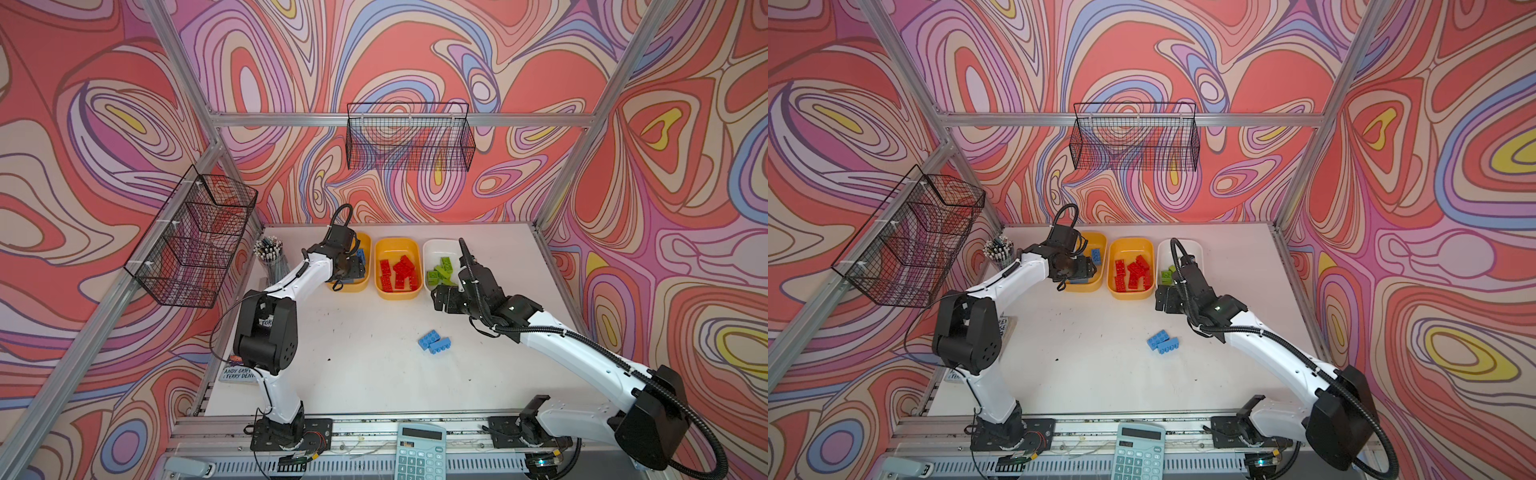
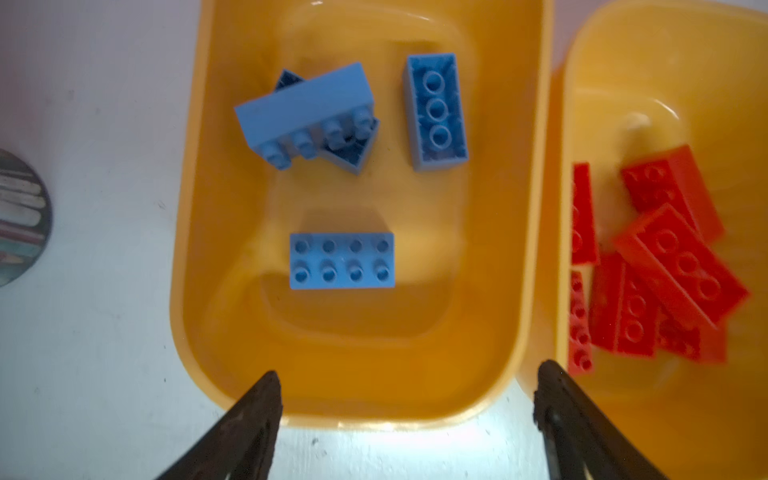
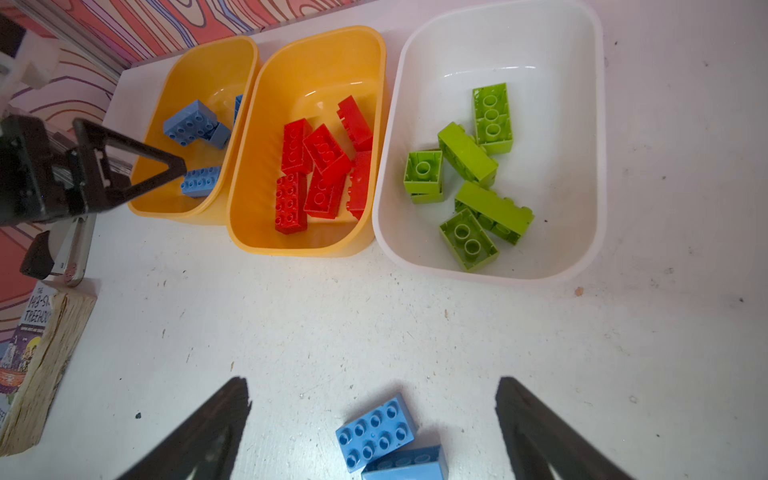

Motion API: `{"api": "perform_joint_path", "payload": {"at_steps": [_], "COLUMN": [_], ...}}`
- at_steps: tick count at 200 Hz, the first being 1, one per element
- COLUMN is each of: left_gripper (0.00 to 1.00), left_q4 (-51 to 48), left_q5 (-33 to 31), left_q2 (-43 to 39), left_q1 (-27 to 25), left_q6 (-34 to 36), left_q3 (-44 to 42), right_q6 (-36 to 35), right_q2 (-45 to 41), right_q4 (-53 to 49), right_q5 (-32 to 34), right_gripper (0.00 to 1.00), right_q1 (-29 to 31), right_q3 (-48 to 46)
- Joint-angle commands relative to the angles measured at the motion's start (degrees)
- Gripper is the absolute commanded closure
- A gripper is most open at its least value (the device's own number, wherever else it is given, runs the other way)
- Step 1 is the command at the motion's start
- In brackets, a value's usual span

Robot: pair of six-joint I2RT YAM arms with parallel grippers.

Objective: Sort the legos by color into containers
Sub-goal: 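Return the left gripper to the light-blue bricks and grasp one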

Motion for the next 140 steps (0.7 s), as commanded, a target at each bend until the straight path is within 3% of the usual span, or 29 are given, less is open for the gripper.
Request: {"api": "perform_joint_path", "payload": {"at_steps": [1, 41, 77, 109, 140], "left_gripper": [0.19, 0.19, 0.20, 0.21, 0.21], "left_q4": [0.87, 3.14, 7.05, 8.42, 9.30], "left_q5": [-4.60, -13.47, -12.35, -14.51, -14.23], "left_q2": [-5.54, -11.07, -12.22, -8.44, -3.46], "left_q1": [-6.70, -22.14, -31.14, -37.84, -40.27], "left_q6": [2.27, 6.97, 6.19, 5.70, 5.44], "left_q3": [-4.01, -14.79, -22.48, -21.74, -18.45], "right_q6": [-0.42, 0.56, 2.31, 3.73, 4.69], "right_q2": [-3.42, -8.68, -13.58, -17.29, -20.48], "right_q4": [-2.36, -4.00, -5.21, -7.14, -8.43], "right_q5": [2.90, 3.01, 2.57, 2.39, 2.52], "right_gripper": [0.02, 0.02, 0.02, 0.02, 0.02], "right_q1": [0.07, 0.12, 0.08, 0.15, 0.07], "right_q3": [1.32, -0.58, -3.13, -4.83, -5.56]}}
